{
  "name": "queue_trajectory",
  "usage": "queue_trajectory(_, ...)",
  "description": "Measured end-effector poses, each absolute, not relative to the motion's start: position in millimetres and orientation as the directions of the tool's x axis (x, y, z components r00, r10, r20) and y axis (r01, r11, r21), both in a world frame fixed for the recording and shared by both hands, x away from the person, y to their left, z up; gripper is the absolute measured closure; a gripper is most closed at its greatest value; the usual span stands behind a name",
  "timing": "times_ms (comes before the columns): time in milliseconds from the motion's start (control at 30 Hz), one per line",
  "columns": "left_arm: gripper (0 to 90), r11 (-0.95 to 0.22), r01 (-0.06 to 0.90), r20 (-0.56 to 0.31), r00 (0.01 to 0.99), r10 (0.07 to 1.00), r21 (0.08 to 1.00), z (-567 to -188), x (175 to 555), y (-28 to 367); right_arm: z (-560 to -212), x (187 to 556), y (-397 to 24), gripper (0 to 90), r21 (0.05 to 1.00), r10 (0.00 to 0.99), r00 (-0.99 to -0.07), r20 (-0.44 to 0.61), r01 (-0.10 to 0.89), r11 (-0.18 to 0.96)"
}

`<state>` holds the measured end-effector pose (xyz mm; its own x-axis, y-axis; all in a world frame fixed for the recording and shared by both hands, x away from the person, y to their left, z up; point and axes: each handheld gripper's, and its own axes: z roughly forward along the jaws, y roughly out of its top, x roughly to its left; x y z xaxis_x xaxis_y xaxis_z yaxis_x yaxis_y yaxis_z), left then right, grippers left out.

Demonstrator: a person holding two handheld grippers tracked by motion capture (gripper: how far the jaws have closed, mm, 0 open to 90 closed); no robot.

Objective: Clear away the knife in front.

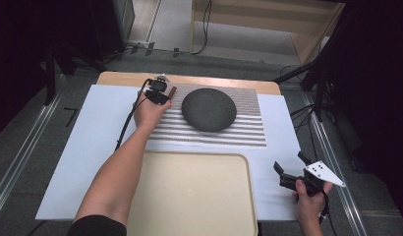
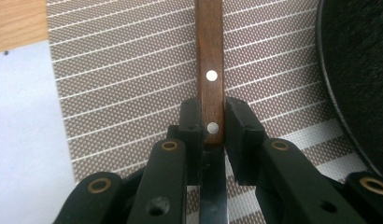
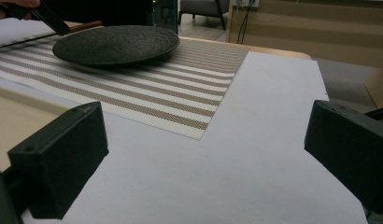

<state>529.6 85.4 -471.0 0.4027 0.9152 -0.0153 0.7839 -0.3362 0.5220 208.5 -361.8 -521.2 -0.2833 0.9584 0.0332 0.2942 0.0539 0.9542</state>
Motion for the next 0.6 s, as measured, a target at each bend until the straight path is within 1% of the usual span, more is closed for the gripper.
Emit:
queue_trajectory(133,77.3,-0.349,0.784,-0.011,0.413,0.911,0.514,-465.7,527.3,90.7,-521.2,208.6,-362.3,0.0,0.955,0.959,-0.283,0.037,0.294,0.050)
queue_trajectory(600,77.5,-0.349,0.766,-0.053,0.444,0.894,0.540,-444.6,510.7,103.3,-521.3,209.0,-361.6,0.0,0.954,0.960,-0.279,0.029,0.295,0.057)
